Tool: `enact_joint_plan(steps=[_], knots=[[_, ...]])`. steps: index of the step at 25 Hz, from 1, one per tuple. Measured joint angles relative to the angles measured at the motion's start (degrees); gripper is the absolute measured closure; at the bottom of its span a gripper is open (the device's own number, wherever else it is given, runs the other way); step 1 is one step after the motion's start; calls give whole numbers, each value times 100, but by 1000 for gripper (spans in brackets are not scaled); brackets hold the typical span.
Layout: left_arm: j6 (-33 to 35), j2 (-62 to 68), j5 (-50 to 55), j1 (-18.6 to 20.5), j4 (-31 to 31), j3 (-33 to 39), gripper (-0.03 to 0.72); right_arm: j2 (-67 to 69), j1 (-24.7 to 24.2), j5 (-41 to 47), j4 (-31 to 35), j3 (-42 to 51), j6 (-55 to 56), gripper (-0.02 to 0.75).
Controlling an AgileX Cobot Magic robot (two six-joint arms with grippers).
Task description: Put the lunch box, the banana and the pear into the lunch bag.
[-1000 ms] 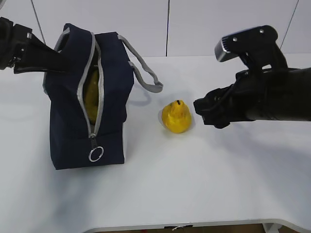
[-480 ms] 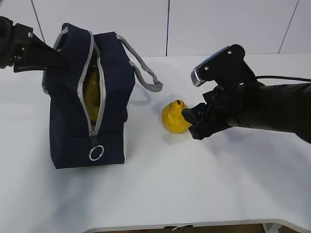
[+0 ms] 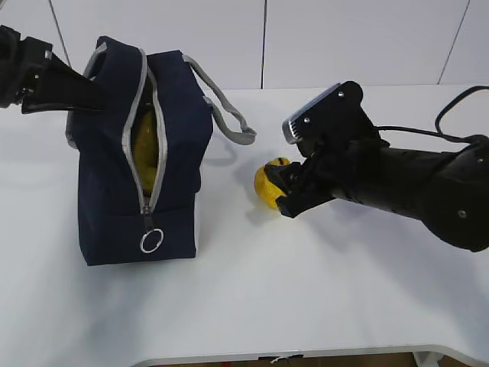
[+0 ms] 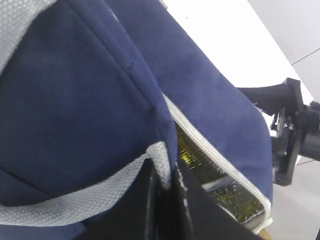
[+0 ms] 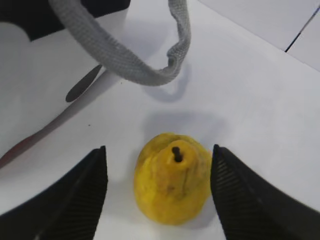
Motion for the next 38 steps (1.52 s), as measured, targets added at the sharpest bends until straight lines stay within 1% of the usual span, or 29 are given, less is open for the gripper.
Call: enact_joint_plan(steps=[3,6,13,25,35,38], knots=[[0,0,-12,0,0,0,680,101,0,-229,601,0,0,209],[0,0,-12,0,0,0,680,167,0,-375,875,0,62,197],[0,0,-20,0,0,0,680,251,0,-600,614,0,528,183],[0,0,-20,0,0,0,680,826,0,-1428,338,0,583,183],[0,0,-24,0,0,0,680,1161,0,-1983,571,0,583,183],[0,0,-24,0,0,0,680,1233,0,-2032,606,0,583,183]])
